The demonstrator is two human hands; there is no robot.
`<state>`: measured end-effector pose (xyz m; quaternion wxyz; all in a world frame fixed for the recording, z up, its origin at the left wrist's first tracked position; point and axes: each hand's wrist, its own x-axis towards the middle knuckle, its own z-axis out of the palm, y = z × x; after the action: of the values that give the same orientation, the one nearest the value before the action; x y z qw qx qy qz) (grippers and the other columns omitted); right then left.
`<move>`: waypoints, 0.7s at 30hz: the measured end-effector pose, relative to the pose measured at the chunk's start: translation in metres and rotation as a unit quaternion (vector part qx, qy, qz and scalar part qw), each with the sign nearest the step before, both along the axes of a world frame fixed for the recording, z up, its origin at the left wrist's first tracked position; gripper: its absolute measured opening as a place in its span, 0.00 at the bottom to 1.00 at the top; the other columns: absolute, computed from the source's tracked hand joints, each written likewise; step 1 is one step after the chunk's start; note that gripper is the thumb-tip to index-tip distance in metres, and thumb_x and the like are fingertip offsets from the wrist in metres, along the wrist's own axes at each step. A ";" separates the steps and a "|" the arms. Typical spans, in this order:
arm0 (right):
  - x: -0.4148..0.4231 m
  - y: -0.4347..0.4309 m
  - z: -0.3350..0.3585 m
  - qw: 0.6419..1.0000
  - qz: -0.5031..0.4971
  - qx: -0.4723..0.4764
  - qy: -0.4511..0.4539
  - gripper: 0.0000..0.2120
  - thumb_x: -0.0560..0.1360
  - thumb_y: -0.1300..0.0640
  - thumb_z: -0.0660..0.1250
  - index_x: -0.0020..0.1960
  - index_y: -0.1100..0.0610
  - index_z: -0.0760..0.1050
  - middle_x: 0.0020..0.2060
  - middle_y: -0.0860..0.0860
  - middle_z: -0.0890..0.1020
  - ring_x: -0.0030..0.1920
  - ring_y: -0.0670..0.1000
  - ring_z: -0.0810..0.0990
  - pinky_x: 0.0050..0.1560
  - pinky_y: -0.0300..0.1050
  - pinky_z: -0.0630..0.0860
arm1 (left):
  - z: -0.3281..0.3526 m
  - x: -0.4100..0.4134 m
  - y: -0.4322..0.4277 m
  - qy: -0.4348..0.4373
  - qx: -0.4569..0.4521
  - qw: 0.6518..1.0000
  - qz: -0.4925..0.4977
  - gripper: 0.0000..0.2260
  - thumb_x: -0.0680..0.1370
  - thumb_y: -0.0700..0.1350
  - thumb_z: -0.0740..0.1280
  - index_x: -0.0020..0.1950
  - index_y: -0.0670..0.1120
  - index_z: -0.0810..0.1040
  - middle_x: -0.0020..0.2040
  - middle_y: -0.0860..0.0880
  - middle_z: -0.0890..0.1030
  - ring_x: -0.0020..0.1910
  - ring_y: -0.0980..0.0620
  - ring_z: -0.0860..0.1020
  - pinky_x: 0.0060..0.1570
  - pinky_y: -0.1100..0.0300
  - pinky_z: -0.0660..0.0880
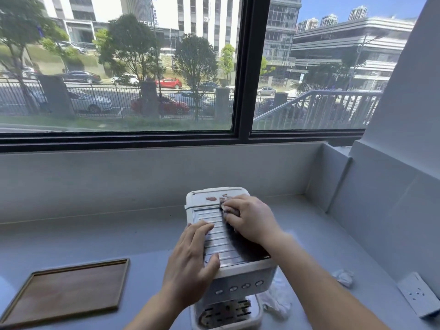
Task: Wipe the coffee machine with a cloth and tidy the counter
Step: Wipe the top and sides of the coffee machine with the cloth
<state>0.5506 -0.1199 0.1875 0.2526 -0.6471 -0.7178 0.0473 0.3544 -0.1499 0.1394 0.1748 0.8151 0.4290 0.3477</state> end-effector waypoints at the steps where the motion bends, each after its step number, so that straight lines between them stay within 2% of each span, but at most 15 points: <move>1: -0.005 0.003 -0.003 1.000 0.030 0.003 0.006 0.11 0.76 0.48 0.68 0.58 0.45 0.82 0.63 0.41 0.80 0.64 0.46 0.76 0.64 0.41 0.72 | 0.000 -0.001 0.000 0.002 0.006 1.000 -0.003 0.24 0.71 0.55 0.60 0.66 0.49 0.73 0.68 0.54 0.71 0.69 0.54 0.69 0.68 0.57 0.67; 3: -0.011 0.003 -0.009 0.994 0.108 -0.005 0.034 0.11 0.76 0.50 0.69 0.58 0.46 0.83 0.61 0.41 0.81 0.64 0.40 0.74 0.64 0.29 0.66 | 0.000 -0.002 0.000 -0.003 0.016 1.000 -0.011 0.19 0.71 0.53 0.61 0.60 0.50 0.75 0.66 0.56 0.72 0.66 0.55 0.71 0.64 0.61 0.68; 4: -0.009 0.006 -0.008 0.992 0.114 -0.006 0.044 0.12 0.76 0.51 0.70 0.58 0.46 0.83 0.61 0.40 0.81 0.64 0.38 0.73 0.63 0.24 0.63 | 0.000 -0.001 0.001 -0.007 0.020 1.000 -0.012 0.17 0.71 0.53 0.62 0.58 0.50 0.75 0.65 0.56 0.72 0.65 0.55 0.71 0.62 0.62 0.68; 7: -0.002 0.012 -0.001 0.997 0.070 0.013 0.037 0.12 0.75 0.52 0.70 0.57 0.45 0.83 0.61 0.39 0.81 0.63 0.38 0.73 0.59 0.26 0.65 | -0.003 -0.001 0.002 0.000 0.026 1.000 -0.005 0.16 0.71 0.54 0.61 0.57 0.50 0.75 0.65 0.55 0.72 0.66 0.53 0.71 0.63 0.57 0.70; 9: -0.003 0.006 -0.004 0.995 0.097 0.001 0.032 0.12 0.74 0.51 0.70 0.56 0.45 0.84 0.60 0.38 0.82 0.61 0.34 0.74 0.59 0.22 0.62 | -0.002 -0.003 0.003 0.018 0.031 0.999 -0.015 0.15 0.72 0.55 0.60 0.56 0.51 0.74 0.64 0.56 0.71 0.65 0.54 0.71 0.62 0.57 0.70; 11: 0.008 -0.002 -0.011 0.994 0.101 -0.005 0.033 0.14 0.72 0.49 0.68 0.57 0.43 0.83 0.59 0.36 0.81 0.60 0.32 0.74 0.61 0.27 0.68 | 0.000 -0.003 0.005 0.052 0.035 0.998 -0.021 0.15 0.73 0.55 0.59 0.55 0.50 0.72 0.62 0.56 0.70 0.62 0.54 0.70 0.60 0.58 0.70; 13: 0.026 0.002 -0.010 0.999 0.027 0.013 0.045 0.13 0.72 0.50 0.69 0.56 0.43 0.83 0.58 0.38 0.82 0.59 0.39 0.77 0.60 0.37 0.73 | 0.008 0.003 0.007 0.102 0.029 0.994 -0.008 0.13 0.72 0.57 0.55 0.51 0.50 0.68 0.59 0.54 0.69 0.59 0.52 0.70 0.58 0.56 0.69; 15: 0.033 0.016 -0.005 0.996 -0.064 0.020 0.064 0.10 0.74 0.51 0.69 0.55 0.45 0.83 0.55 0.44 0.83 0.58 0.47 0.79 0.57 0.42 0.74 | 0.019 0.015 0.008 0.180 0.019 0.983 0.018 0.14 0.71 0.59 0.50 0.49 0.51 0.62 0.58 0.52 0.68 0.58 0.49 0.67 0.59 0.55 0.66; 17: 0.023 0.027 -0.005 0.994 -0.101 0.013 0.036 0.09 0.76 0.51 0.66 0.53 0.47 0.83 0.53 0.48 0.82 0.57 0.53 0.79 0.54 0.44 0.73 | 0.024 0.028 0.007 0.255 0.017 0.966 0.042 0.19 0.72 0.60 0.47 0.54 0.50 0.64 0.60 0.48 0.66 0.62 0.45 0.65 0.67 0.53 0.61; 18: 0.016 0.029 -0.008 0.995 -0.096 0.017 0.013 0.08 0.76 0.50 0.66 0.53 0.48 0.82 0.54 0.48 0.82 0.57 0.54 0.78 0.54 0.45 0.73 | 0.024 0.034 0.006 0.277 0.012 0.960 0.046 0.22 0.74 0.61 0.47 0.60 0.49 0.65 0.64 0.47 0.64 0.66 0.43 0.63 0.72 0.50 0.56; 21: 0.013 0.024 -0.018 0.999 -0.038 0.031 -0.001 0.10 0.76 0.48 0.66 0.56 0.47 0.80 0.60 0.43 0.81 0.59 0.52 0.78 0.57 0.45 0.73 | 0.019 0.041 0.004 0.293 -0.014 0.955 0.052 0.32 0.77 0.63 0.48 0.75 0.46 0.57 0.76 0.46 0.55 0.77 0.44 0.50 0.77 0.46 0.39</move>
<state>0.5634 -0.0960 0.1699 0.2731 -0.6661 -0.6939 0.0145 0.3955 -0.1463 0.1587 0.0341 0.8551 0.5082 0.0964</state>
